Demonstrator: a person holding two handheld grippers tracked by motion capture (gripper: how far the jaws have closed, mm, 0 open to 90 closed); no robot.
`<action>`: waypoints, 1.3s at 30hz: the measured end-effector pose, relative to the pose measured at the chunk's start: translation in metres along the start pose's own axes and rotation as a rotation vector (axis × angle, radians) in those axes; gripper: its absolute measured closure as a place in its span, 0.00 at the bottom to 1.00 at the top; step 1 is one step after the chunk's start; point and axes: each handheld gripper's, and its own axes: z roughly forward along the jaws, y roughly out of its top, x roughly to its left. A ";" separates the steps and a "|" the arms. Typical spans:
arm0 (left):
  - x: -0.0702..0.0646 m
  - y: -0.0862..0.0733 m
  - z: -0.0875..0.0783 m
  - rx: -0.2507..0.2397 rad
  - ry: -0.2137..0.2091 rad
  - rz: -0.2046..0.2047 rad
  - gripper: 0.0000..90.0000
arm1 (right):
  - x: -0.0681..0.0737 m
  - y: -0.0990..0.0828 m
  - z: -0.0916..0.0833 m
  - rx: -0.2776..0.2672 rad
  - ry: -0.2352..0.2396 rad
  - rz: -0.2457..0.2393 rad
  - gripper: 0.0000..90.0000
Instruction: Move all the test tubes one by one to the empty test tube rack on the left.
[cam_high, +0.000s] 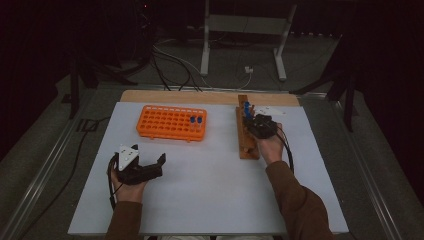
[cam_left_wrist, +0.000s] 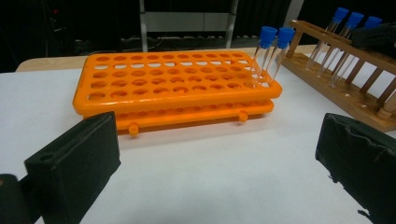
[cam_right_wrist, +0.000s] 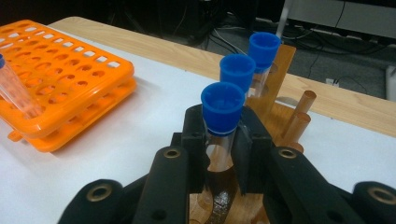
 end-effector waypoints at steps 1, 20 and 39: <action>0.000 0.000 0.000 0.000 0.000 -0.001 0.01 | 0.000 0.000 0.000 -0.001 0.000 0.002 0.85; -0.006 -0.003 0.006 0.035 -0.028 0.017 0.01 | -0.008 0.020 -0.038 -0.108 0.038 0.024 0.86; -0.009 -0.007 0.014 0.068 -0.072 0.024 0.01 | 0.002 0.027 -0.074 -0.149 0.172 0.041 0.86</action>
